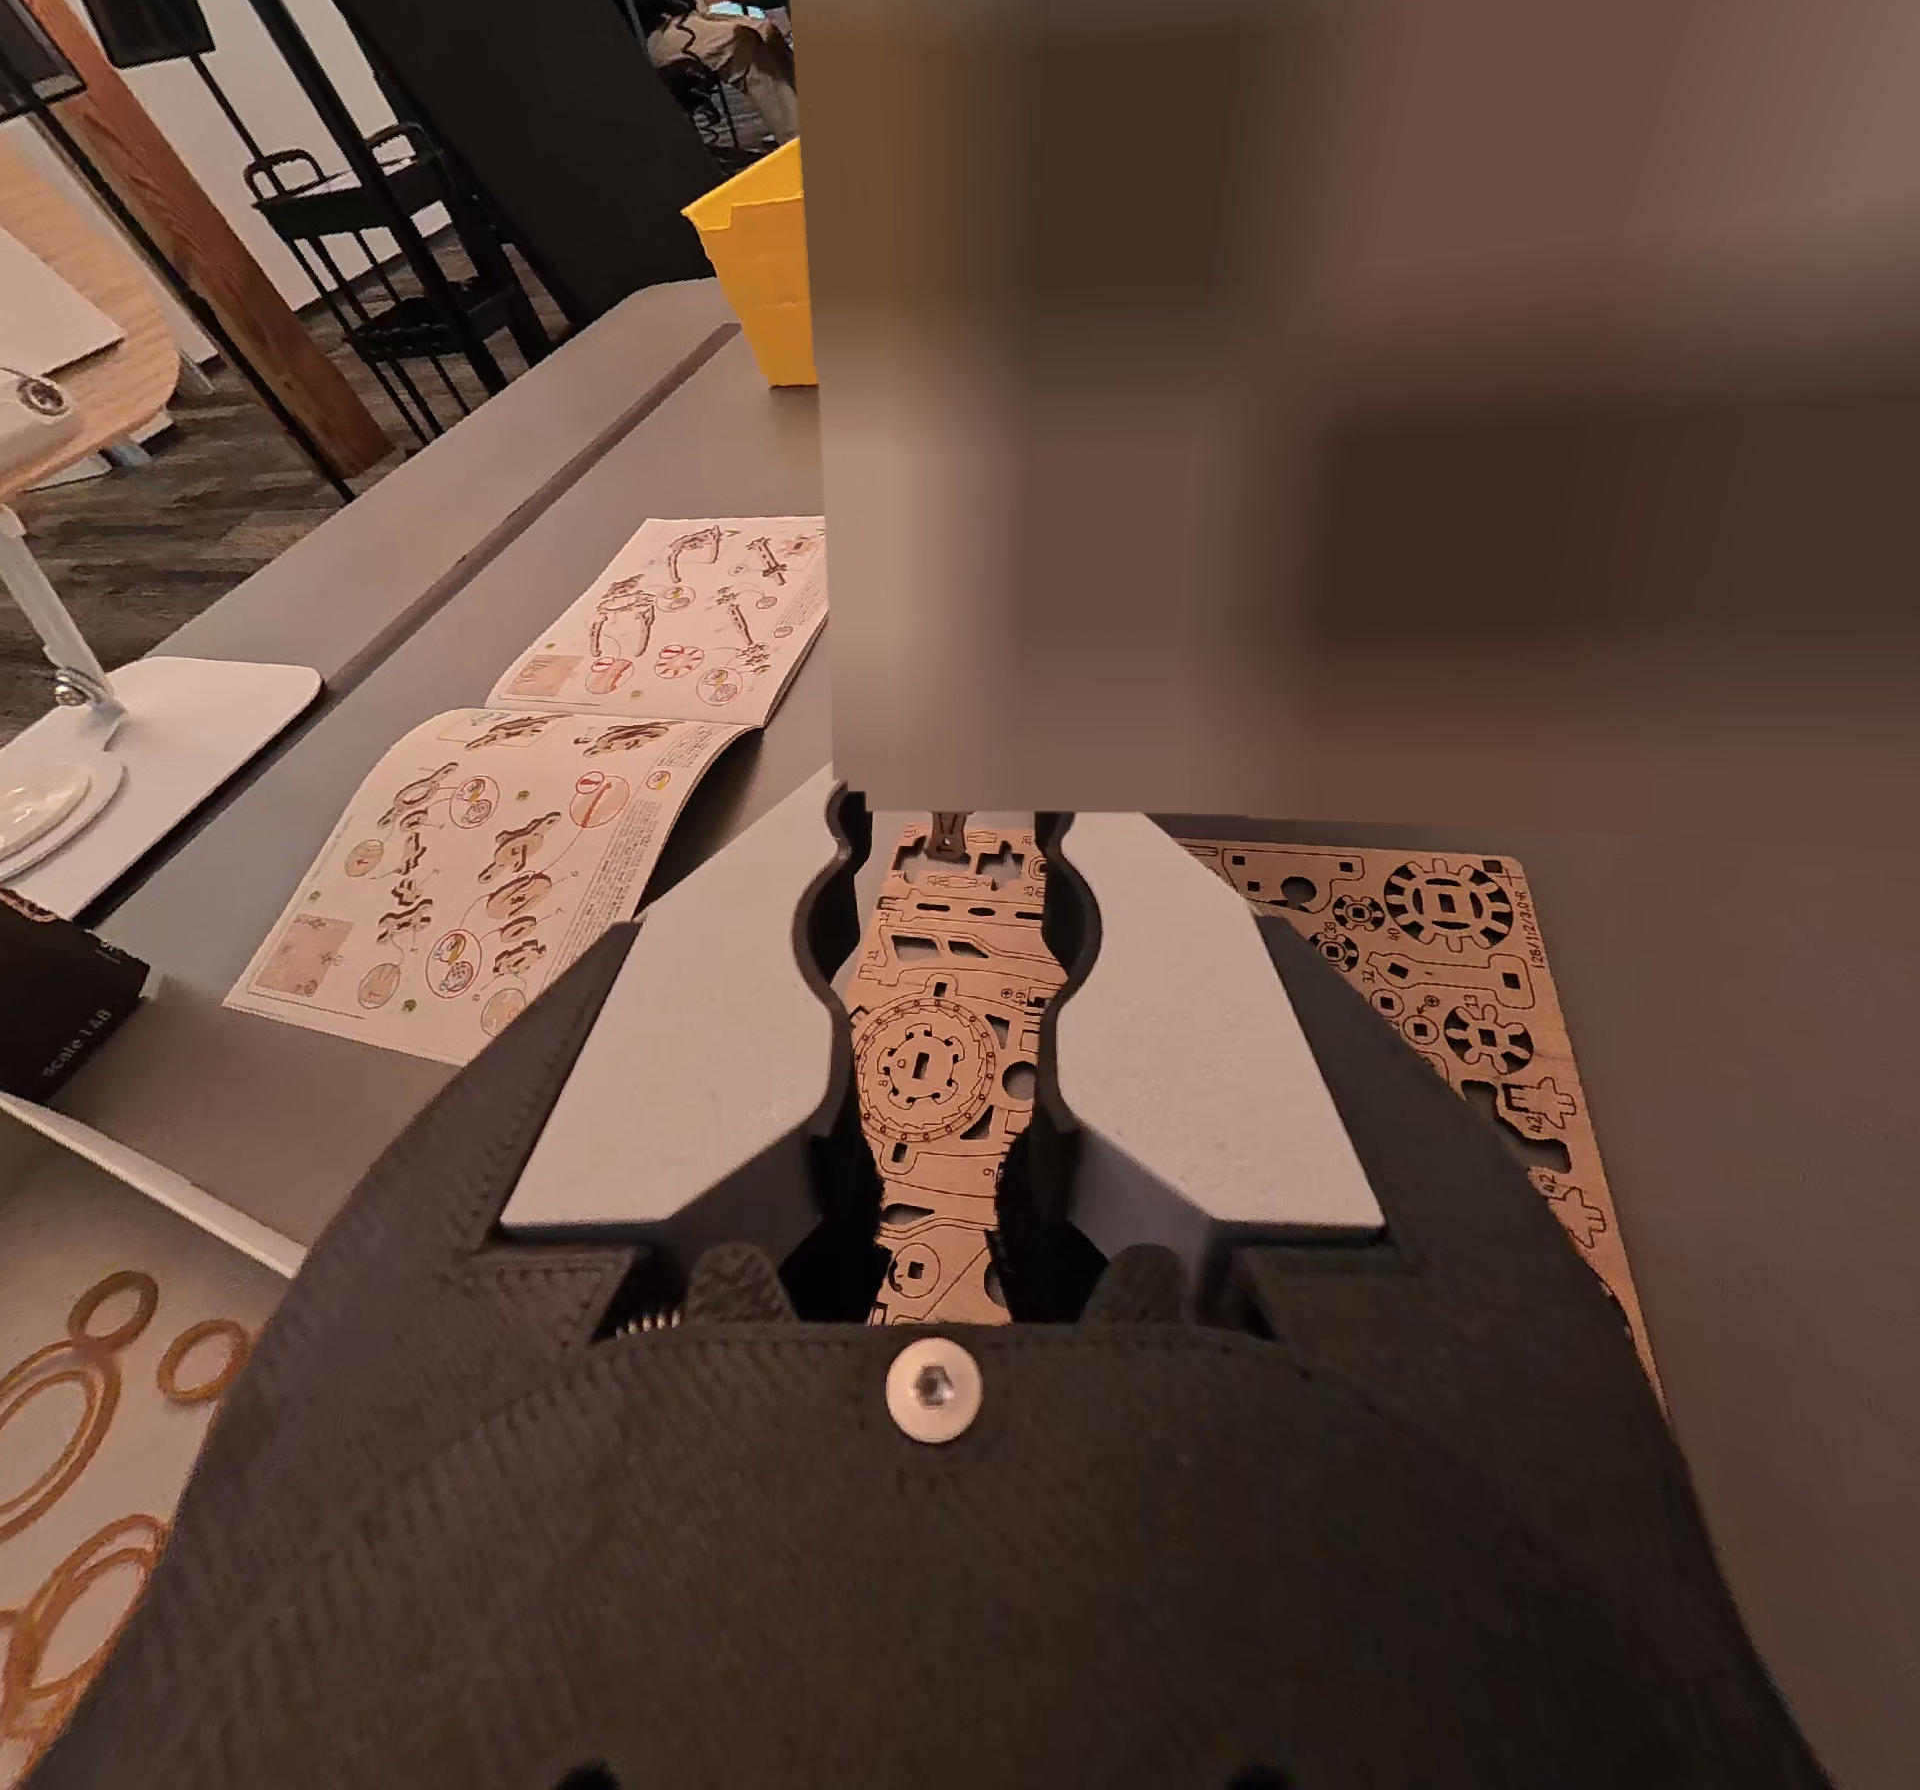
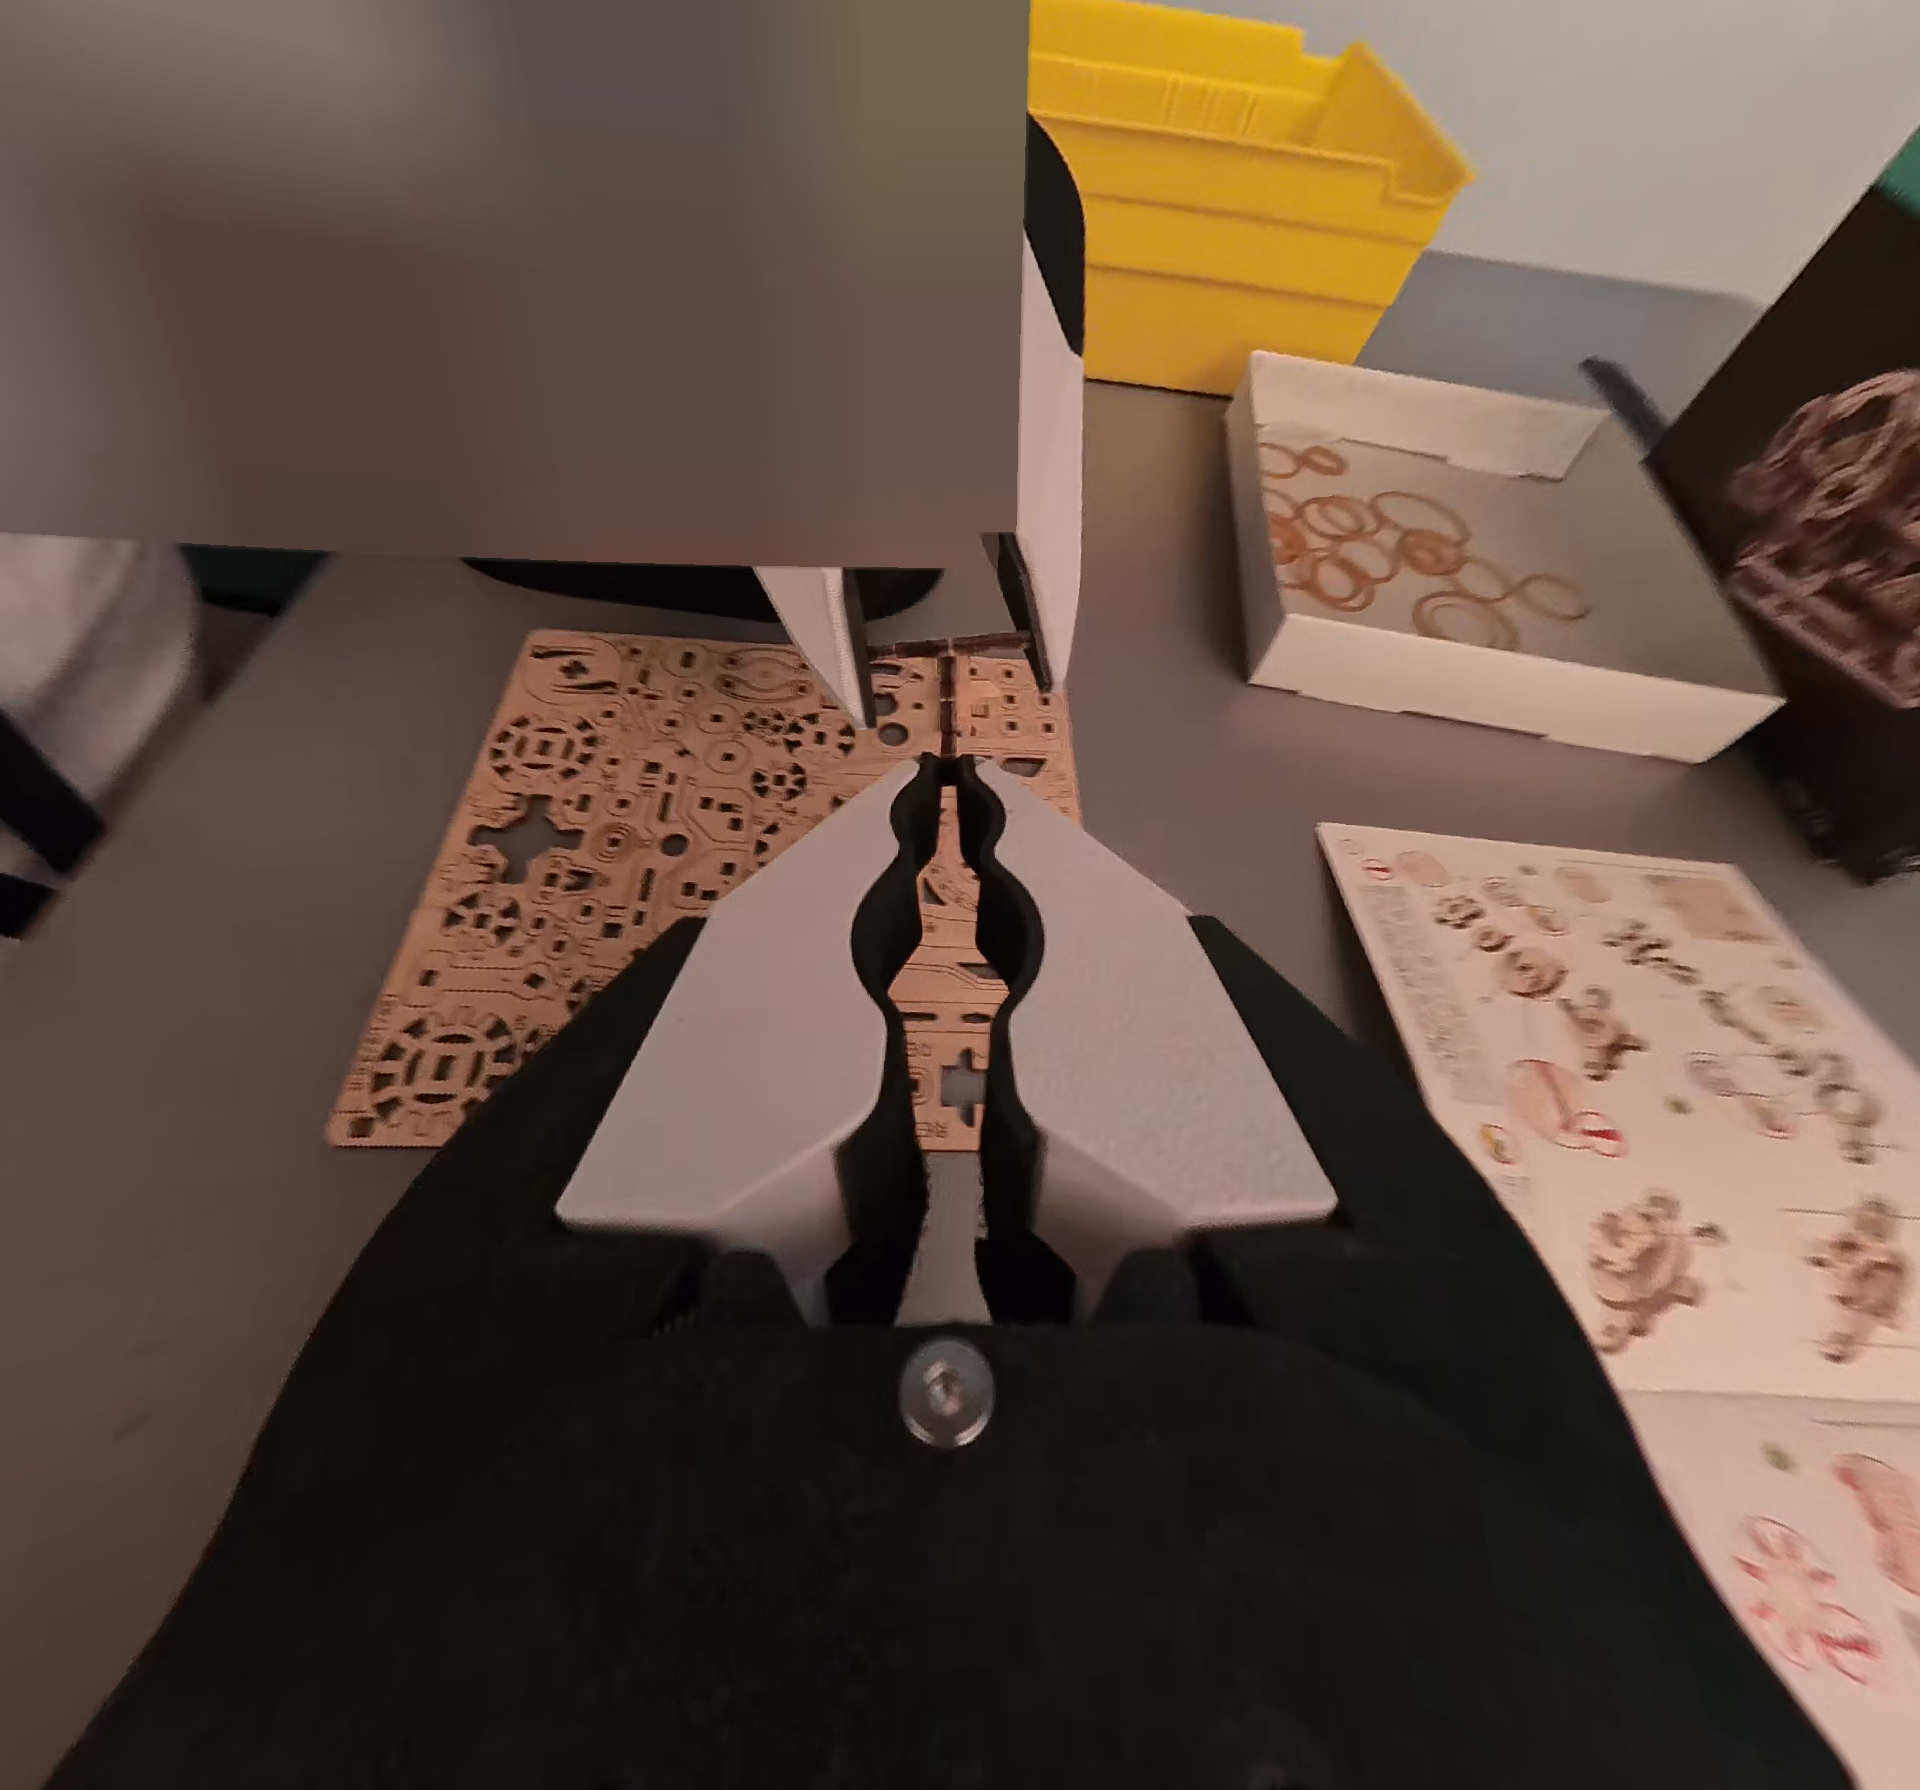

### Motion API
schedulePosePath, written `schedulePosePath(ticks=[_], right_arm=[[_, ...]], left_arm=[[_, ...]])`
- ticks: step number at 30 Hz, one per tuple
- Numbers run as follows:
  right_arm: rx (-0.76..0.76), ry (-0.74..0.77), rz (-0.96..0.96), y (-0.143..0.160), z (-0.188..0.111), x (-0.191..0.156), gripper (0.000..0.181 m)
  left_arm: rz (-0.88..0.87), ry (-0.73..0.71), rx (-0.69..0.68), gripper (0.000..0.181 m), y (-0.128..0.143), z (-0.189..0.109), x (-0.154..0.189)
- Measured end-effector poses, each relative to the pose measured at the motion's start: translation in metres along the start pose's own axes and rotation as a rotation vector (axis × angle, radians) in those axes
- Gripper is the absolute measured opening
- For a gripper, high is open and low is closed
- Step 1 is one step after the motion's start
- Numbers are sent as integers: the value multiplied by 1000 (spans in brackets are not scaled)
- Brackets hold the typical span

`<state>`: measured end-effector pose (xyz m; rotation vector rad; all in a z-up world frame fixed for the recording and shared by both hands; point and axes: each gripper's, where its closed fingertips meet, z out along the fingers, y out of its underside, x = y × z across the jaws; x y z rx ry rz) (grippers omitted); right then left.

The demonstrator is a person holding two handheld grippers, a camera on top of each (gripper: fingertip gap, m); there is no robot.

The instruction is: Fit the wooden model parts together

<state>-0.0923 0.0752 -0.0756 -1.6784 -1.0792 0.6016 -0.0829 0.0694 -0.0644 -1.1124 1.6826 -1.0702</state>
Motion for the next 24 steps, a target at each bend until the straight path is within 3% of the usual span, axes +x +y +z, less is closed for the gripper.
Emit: schedulePosePath(ticks=[9, 18, 24], right_arm=[[55, -86, 32, -4, -3, -8, 1], [176, -90, 198, -24, -11, 1, 1], [178, -56, 261, -30, -9, 3, 1]], left_arm=[[-89, 120, 31, 29, -4, -3, 9], [-372, 239, 142, 29, -16, -12, -1], [-575, 336, 242, 29, -26, -18, -7]])
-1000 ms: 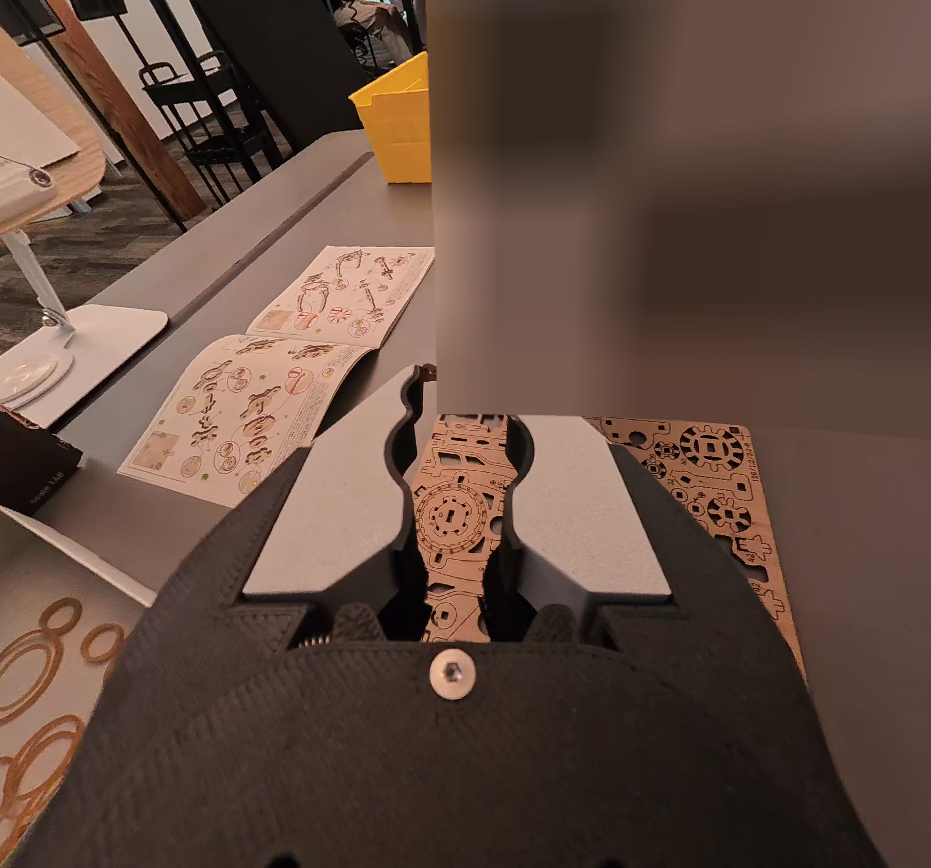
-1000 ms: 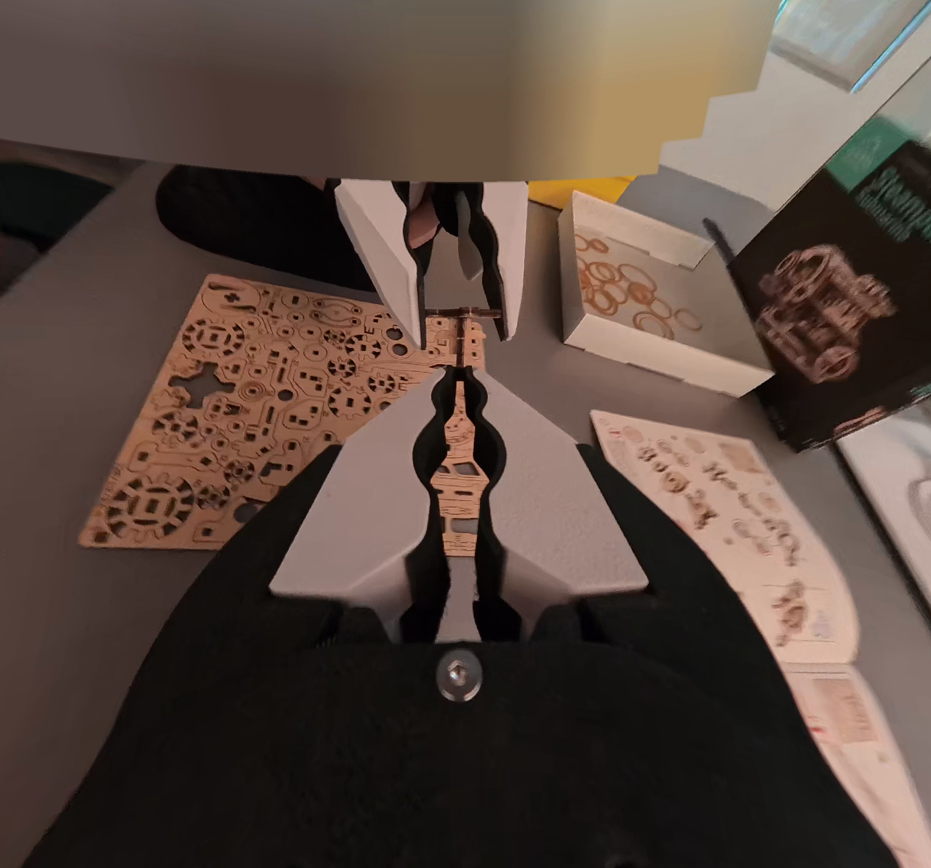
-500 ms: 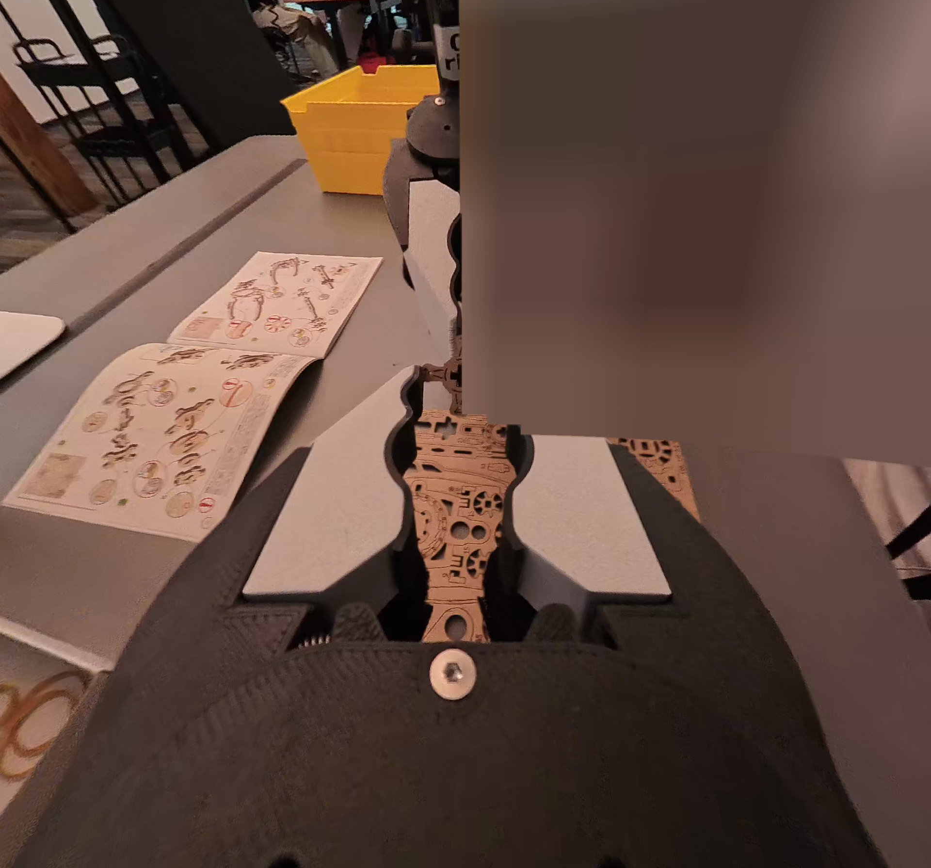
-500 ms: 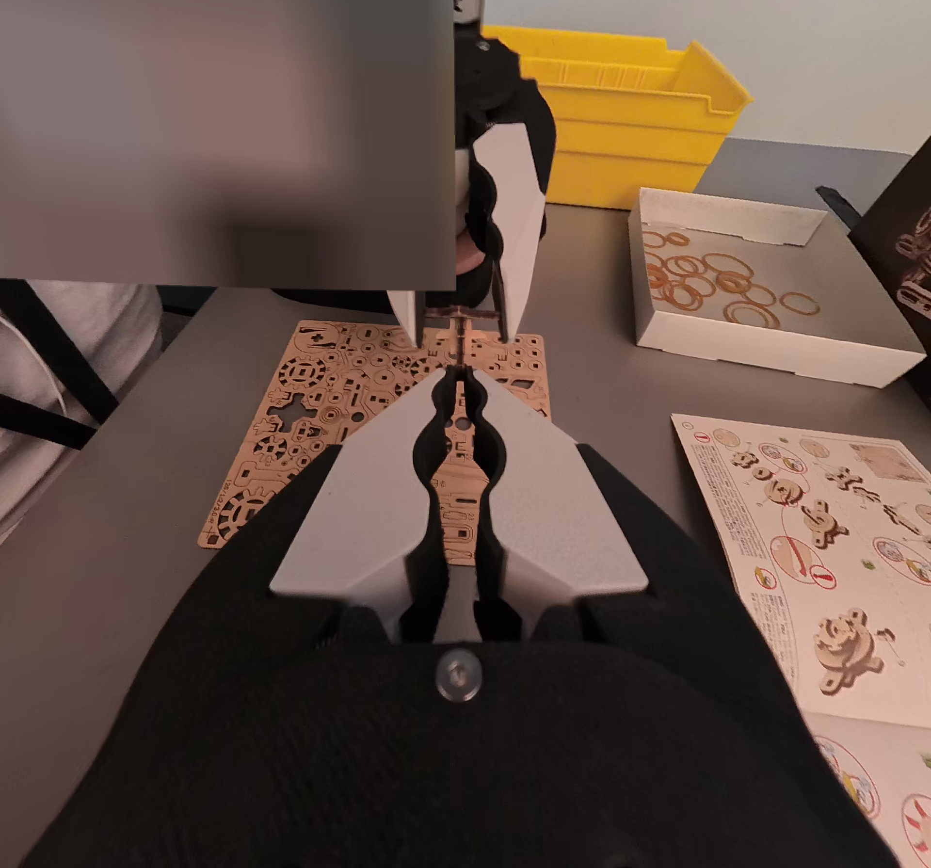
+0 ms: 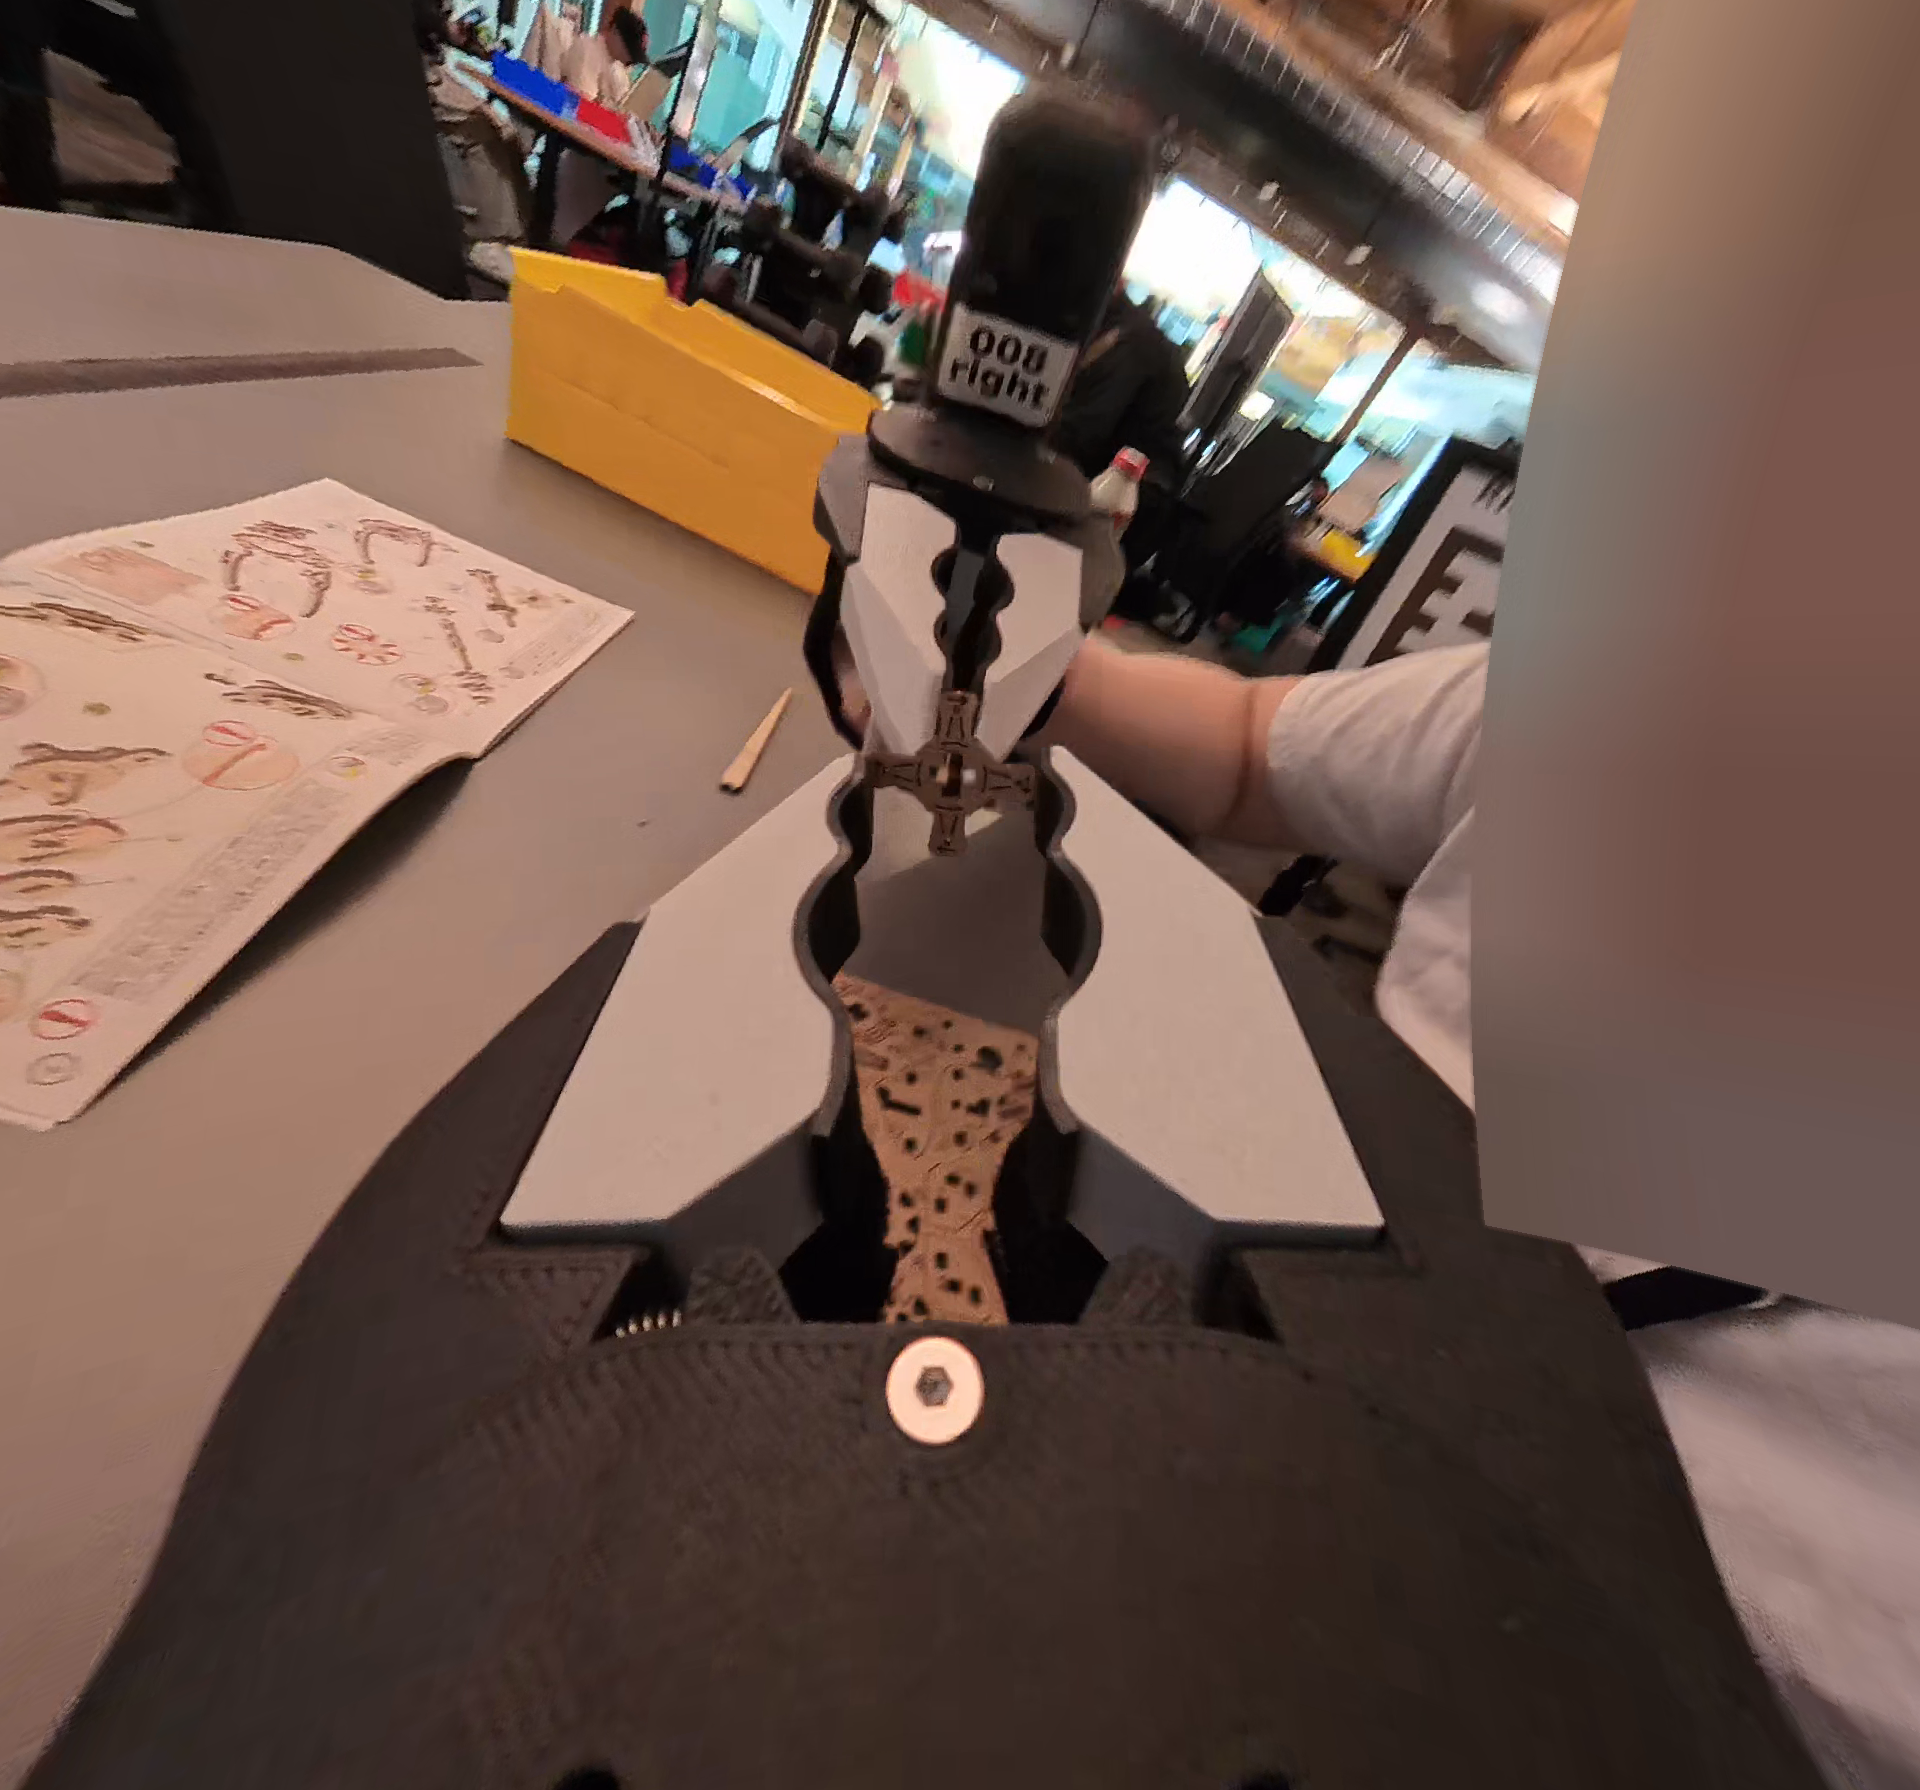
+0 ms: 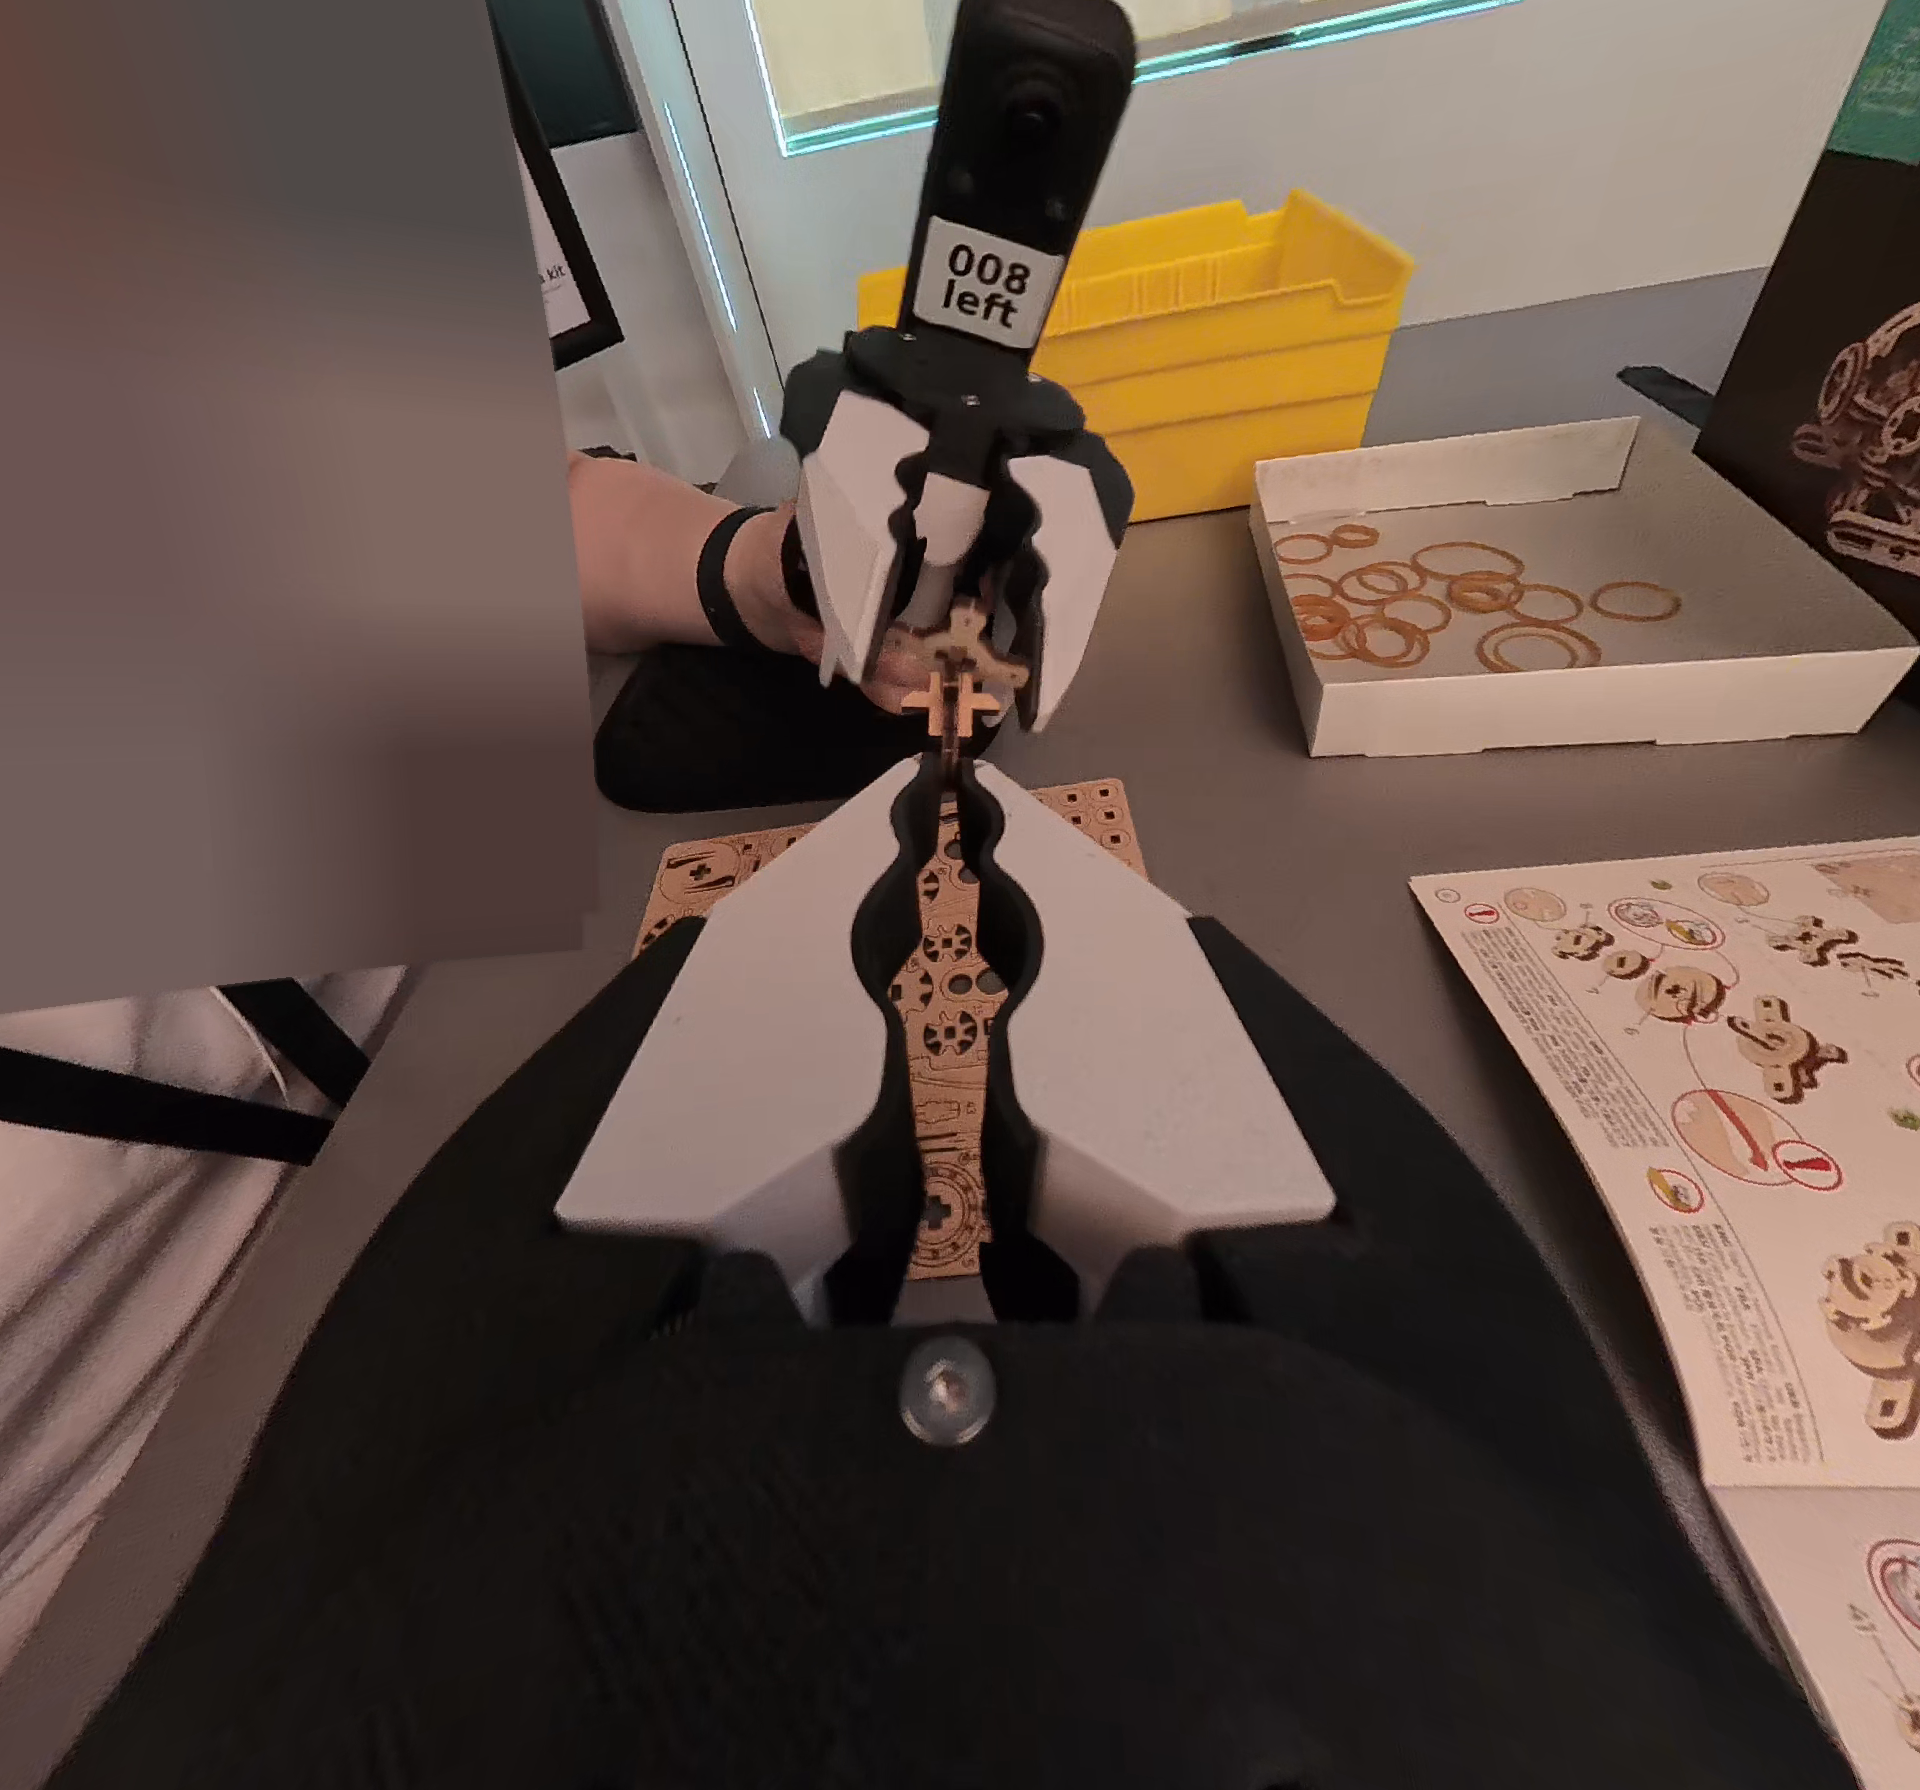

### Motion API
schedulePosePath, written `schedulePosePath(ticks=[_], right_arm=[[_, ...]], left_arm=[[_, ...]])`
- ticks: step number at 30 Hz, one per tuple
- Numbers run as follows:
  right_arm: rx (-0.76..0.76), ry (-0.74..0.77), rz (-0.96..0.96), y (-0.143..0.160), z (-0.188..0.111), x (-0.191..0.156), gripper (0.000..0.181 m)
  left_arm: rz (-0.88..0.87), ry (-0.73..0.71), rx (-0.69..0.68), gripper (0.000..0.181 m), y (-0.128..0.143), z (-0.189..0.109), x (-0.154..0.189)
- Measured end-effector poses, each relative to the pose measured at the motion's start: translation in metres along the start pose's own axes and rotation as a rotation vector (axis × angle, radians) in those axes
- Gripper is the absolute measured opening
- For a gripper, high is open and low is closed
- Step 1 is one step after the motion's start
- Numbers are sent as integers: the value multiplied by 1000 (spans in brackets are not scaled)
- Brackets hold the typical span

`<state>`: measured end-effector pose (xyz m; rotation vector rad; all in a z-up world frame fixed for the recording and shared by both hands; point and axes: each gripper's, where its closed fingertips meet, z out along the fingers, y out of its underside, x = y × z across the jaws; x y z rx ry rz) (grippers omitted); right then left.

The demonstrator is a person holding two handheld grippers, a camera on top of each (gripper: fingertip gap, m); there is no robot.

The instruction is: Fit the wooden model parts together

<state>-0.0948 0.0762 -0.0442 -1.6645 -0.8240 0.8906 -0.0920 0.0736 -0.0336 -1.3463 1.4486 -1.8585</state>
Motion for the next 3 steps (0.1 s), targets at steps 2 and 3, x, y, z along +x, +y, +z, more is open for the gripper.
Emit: schedulePosePath(ticks=[2, 3], right_arm=[[-16, 12, 1, -1, 2, -2, 1], [-21, 16, 1, -2, 1, -4, 1]], left_arm=[[-82, 63, 65, 29, -10, -4, 4], [-123, 92, 97, 28, -15, -6, 5]])
